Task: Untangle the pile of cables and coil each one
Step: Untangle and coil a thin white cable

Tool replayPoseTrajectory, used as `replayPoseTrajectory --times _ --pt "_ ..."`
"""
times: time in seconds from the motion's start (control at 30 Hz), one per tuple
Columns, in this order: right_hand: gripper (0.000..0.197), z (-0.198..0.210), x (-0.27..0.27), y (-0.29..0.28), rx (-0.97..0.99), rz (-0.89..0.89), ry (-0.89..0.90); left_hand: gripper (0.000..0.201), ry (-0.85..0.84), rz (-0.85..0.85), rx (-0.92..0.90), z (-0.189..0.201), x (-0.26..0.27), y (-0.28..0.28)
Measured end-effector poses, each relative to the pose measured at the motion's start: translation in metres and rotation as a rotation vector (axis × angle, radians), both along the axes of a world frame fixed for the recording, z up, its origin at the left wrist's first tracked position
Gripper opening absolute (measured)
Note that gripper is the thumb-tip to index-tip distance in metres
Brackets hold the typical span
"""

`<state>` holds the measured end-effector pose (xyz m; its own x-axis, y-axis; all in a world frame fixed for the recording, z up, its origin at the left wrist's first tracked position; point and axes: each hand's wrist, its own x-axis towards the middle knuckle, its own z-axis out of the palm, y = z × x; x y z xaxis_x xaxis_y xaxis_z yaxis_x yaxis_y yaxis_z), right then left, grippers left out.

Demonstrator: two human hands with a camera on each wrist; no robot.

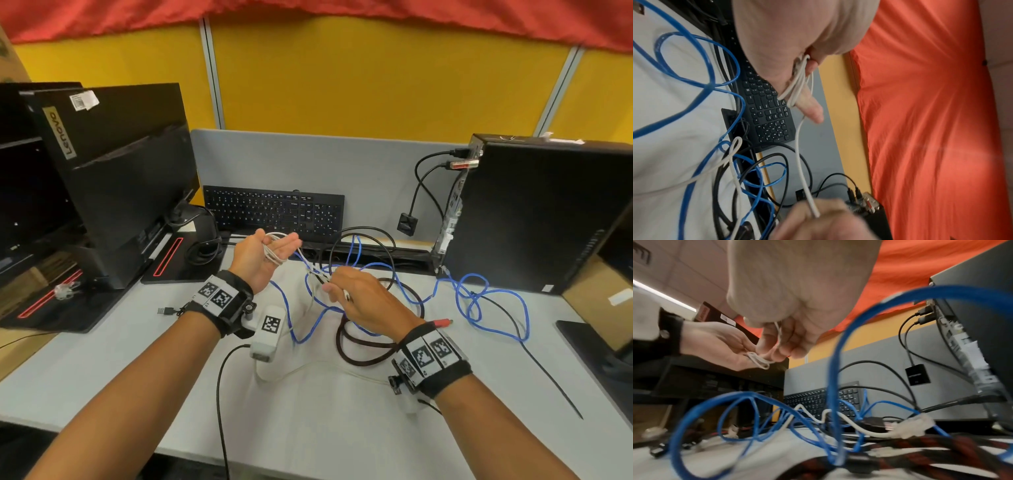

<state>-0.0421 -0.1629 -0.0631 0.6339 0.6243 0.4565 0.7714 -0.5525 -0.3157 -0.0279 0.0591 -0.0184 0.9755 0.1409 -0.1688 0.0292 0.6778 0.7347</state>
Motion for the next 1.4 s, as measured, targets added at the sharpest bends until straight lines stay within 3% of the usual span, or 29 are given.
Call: replayPoseTrajectory --times 0.13,0.27,0.4,0.53,0.63,0.73,0.8,0.83,0.93,1.03,1.13,1.3,1.4 --pt "0.044 0.013 -0.006 0.018 0.090 0.095 0.260 0.039 -0.093 -0.155 0.113 -0.003 -0.006 -0.019" --pt "0.039 0.033 -0.005 0.020 0.518 0.206 0.519 0.040 -0.190 -0.355 0.641 -0.004 -0.014 -0.028" --pt "0.036 0.041 0.003 0.015 0.768 0.206 0.569 0.050 -0.309 -0.501 0.848 0.002 -0.022 -0.032" --pt "0.021 0.034 0.013 0.015 0.742 -0.070 0.333 0.035 -0.267 -0.508 0.760 0.004 -0.026 -0.039" --pt "0.013 0.031 0.013 0.016 0.764 -0.126 0.447 0.041 -0.275 -0.564 0.723 0.001 -0.027 -0.041" --pt "0.036 0.028 0.009 0.018 0.818 -0.202 0.589 0.040 -0.280 -0.608 0.679 -0.004 -0.027 -0.040" --pt "0.052 0.027 0.009 0.018 0.842 -0.290 0.550 0.035 -0.308 -0.616 0.640 -0.007 -0.027 -0.038" --pt "0.049 0.027 0.009 0.018 0.851 -0.294 0.501 0.035 -0.335 -0.612 0.627 -0.008 -0.028 -0.038" --pt "0.023 0.025 0.011 0.017 0.776 -0.166 0.405 0.039 -0.367 -0.516 0.639 -0.007 -0.027 -0.037" --pt "0.044 0.024 0.012 0.011 0.582 -0.045 0.471 0.034 -0.357 -0.400 0.773 -0.008 -0.021 -0.035" --pt "0.056 0.026 0.014 0.009 0.442 -0.093 0.445 0.033 -0.380 -0.346 0.860 -0.011 -0.022 -0.039" --pt "0.024 0.029 0.012 0.013 0.272 -0.096 0.266 0.039 -0.370 -0.213 0.980 -0.021 -0.019 -0.047" --pt "0.022 0.031 0.014 0.013 0.150 -0.177 0.177 0.039 -0.364 -0.239 1.036 -0.024 -0.020 -0.047"
